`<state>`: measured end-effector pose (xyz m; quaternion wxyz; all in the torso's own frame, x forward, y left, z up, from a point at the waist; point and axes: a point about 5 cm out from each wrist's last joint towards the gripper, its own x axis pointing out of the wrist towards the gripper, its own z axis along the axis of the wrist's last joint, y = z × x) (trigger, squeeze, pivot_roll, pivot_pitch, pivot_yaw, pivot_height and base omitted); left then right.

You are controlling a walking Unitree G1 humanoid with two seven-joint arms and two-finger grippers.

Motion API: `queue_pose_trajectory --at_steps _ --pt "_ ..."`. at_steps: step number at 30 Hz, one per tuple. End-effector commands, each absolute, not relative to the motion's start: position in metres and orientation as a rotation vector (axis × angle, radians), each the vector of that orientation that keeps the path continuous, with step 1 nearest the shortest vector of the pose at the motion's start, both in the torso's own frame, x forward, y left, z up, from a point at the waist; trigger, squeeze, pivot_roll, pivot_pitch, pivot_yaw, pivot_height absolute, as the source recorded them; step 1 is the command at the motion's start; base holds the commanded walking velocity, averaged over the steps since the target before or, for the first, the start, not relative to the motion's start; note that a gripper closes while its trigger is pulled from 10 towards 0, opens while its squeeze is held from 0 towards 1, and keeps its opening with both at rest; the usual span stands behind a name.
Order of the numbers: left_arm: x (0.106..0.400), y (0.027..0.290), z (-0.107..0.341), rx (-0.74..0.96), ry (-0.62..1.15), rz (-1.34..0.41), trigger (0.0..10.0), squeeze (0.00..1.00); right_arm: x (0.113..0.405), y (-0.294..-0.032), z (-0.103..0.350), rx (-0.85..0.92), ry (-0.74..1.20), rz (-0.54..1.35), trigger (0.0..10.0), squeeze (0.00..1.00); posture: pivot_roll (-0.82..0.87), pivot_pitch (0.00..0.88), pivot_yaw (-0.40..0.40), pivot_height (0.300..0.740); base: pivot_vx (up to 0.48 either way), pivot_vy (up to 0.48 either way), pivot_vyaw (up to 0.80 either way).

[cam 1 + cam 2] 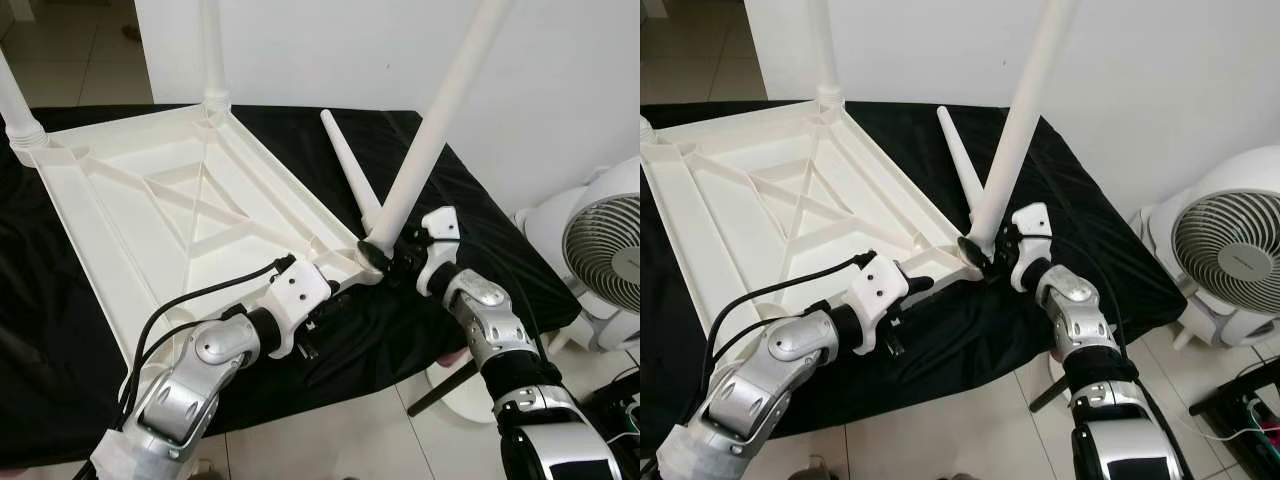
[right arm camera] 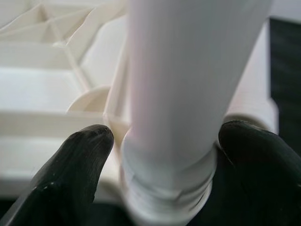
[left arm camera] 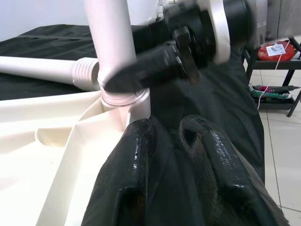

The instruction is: Building children table

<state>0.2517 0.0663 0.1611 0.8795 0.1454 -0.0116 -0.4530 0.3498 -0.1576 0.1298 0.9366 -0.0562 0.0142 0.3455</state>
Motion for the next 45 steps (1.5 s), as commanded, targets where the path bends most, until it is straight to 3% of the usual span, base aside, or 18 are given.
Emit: queue_pose_trajectory --at_steps 1,17,18,19,20,22,23,34,35,45 --pt "0.252 0.065 0.162 0.301 -0.018 -0.973 10.0 0.0 0.351 -0.16 0.129 -0.154 0.035 0.736 10.0 0.0 0.09 0.025 -0.116 0.74 0.0 0.0 0.0" --pt "0.253 0.064 0.164 0.299 -0.019 -0.975 10.0 0.0 0.367 -0.161 0.141 -0.239 0.014 0.741 10.0 0.0 0.1 0.033 -0.107 0.74 0.0 0.0 0.0" --pt "0.253 0.064 0.164 0.299 -0.019 -0.974 10.0 0.0 0.367 -0.16 0.141 -0.257 0.021 0.753 6.9 0.0 0.1 0.033 -0.107 0.74 0.0 0.0 0.0" --pt "0.253 0.064 0.164 0.299 -0.019 -0.974 10.0 0.0 0.367 -0.159 0.14 -0.268 0.026 0.761 6.9 0.0 0.1 0.033 -0.107 0.74 0.0 0.0 0.0" --pt "0.253 0.063 0.164 0.299 -0.019 -0.973 10.0 0.0 0.367 -0.16 0.138 -0.275 0.037 0.766 2.2 0.0 0.1 0.034 -0.108 0.74 0.0 0.0 0.0" --pt "0.253 0.063 0.164 0.298 -0.019 -0.973 10.0 0.0 0.367 -0.16 0.138 -0.28 0.044 0.768 2.2 0.0 0.1 0.034 -0.108 0.74 0.0 0.0 0.0" --pt "0.253 0.063 0.164 0.298 -0.018 -0.973 10.0 0.0 0.367 -0.161 0.136 -0.276 0.052 0.773 0.0 0.0 0.1 0.035 -0.109 0.74 0.0 0.0 0.0" --pt "0.251 0.063 0.164 0.293 -0.015 -0.973 10.0 0.0 0.363 -0.162 0.128 -0.272 0.062 0.794 0.0 0.0 0.1 0.043 -0.11 0.74 0.0 0.0 0.0" --pt "0.25 0.063 0.164 0.291 -0.013 -0.975 10.0 0.0 0.362 -0.161 0.127 -0.244 0.053 0.771 10.0 0.0 0.1 0.047 -0.117 0.74 0.0 0.0 0.0" --pt "0.246 0.06 0.162 0.282 -0.009 -0.979 10.0 0.0 0.358 -0.143 0.12 -0.084 -0.012 0.577 10.0 0.0 0.1 0.049 -0.123 0.74 0.0 0.0 0.0"
